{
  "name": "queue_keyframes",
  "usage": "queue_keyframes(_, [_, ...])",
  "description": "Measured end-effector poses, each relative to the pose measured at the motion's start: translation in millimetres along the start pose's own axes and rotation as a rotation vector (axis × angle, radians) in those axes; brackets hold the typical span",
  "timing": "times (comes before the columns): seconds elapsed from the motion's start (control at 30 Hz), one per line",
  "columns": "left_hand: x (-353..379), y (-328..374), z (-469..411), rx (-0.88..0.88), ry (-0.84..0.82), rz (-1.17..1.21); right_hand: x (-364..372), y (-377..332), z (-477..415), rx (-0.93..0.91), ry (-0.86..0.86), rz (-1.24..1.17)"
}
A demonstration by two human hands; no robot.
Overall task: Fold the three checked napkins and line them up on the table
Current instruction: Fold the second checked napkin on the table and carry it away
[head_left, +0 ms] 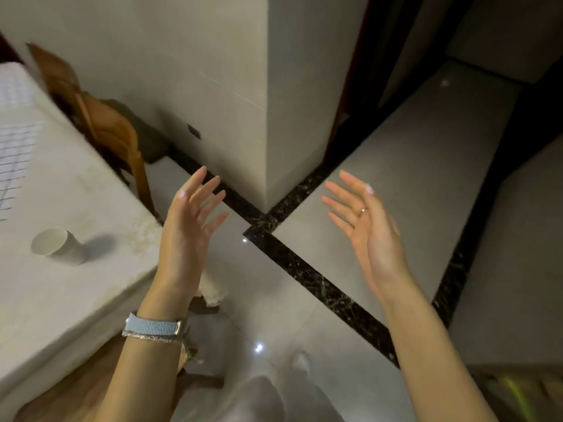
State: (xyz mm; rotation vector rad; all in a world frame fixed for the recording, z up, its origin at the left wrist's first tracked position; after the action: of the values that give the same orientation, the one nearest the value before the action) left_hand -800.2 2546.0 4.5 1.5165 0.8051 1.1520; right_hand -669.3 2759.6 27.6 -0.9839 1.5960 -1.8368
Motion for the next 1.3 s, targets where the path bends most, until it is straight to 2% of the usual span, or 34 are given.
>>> queue_keyframes(0.17, [-17.5, 6.5, -39.1, 0.013, 0.201, 0.039, 25.0, -2.3, -90.0, 0.048, -0.176, -0.008])
queue_keyframes(0.4, [-49.9, 17.1, -111.0, 0.087, 0.433, 0.072, 101.0, 14.5, -197.6, 0.129, -0.377, -0.046])
queue_keyframes(0.63, [-91.6, 20.4, -204.3, 0.149, 0.577, 0.123, 188.7, 20.6, -299.4, 0.117, -0.526, 0.001])
queue_keyframes(0.97, [-150.2, 36.8, -295.6, 0.177, 0.736, 0.077, 306.0, 39.8, -409.2, 0.17, -0.692, 0.005])
queue_keyframes(1.3, [-210.7, 35.0, -382.1, 0.248, 1.07, 0.094, 452.5, 69.0, -527.4, 0.219, -0.97, 0.034])
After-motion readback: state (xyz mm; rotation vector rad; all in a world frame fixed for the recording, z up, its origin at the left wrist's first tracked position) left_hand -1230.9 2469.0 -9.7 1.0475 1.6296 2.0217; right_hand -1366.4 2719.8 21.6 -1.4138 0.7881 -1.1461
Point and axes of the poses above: each hand's wrist, its own z-axis away from the middle knuckle, its own x-axis out of the palm, y = z × x, the point moved 5 cm from there along -z, towards the middle knuckle, and after that the axes turned 4 degrees about y, right-handed, at the moved point
